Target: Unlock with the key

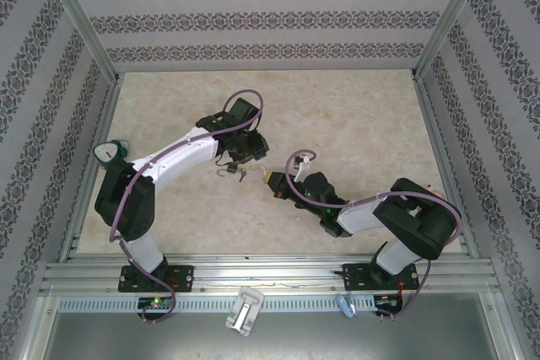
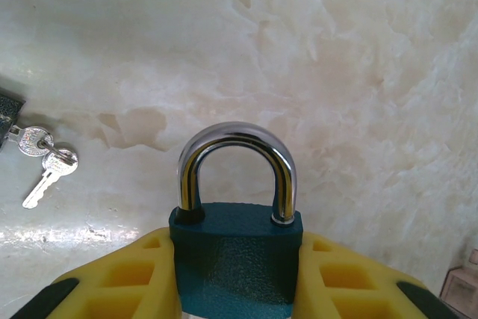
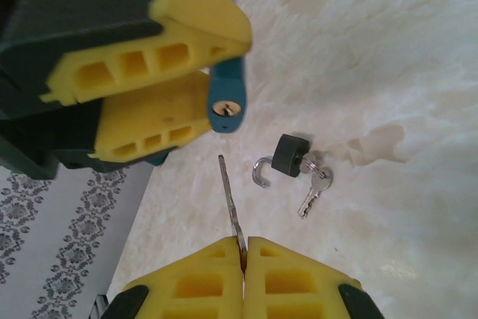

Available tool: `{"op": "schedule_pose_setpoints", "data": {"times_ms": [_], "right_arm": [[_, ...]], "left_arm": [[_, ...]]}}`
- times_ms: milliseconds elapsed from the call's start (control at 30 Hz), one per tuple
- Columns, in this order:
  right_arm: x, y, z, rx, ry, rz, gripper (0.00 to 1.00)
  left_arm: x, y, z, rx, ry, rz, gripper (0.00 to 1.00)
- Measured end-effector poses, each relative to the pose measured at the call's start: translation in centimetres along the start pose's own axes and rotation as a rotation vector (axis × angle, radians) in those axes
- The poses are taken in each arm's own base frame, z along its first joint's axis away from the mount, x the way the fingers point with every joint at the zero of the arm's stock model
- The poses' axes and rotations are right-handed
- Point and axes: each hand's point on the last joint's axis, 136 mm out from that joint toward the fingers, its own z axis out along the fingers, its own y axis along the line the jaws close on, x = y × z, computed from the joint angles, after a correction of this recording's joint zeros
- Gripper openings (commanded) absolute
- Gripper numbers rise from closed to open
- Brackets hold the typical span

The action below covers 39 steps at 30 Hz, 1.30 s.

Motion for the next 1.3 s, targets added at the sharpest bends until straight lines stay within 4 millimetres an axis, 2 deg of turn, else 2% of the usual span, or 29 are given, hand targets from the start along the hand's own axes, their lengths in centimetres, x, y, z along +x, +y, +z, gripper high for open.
{"op": "schedule_pose_setpoints", "data": {"times_ms": [1300], "right_arm": [[-0.58, -0.52, 0.71, 0.022, -0.04, 0.007, 0.0]], "left_arm": [[0.68, -0.24, 0.32, 0.016, 0.041, -0.006, 0.29]]}}
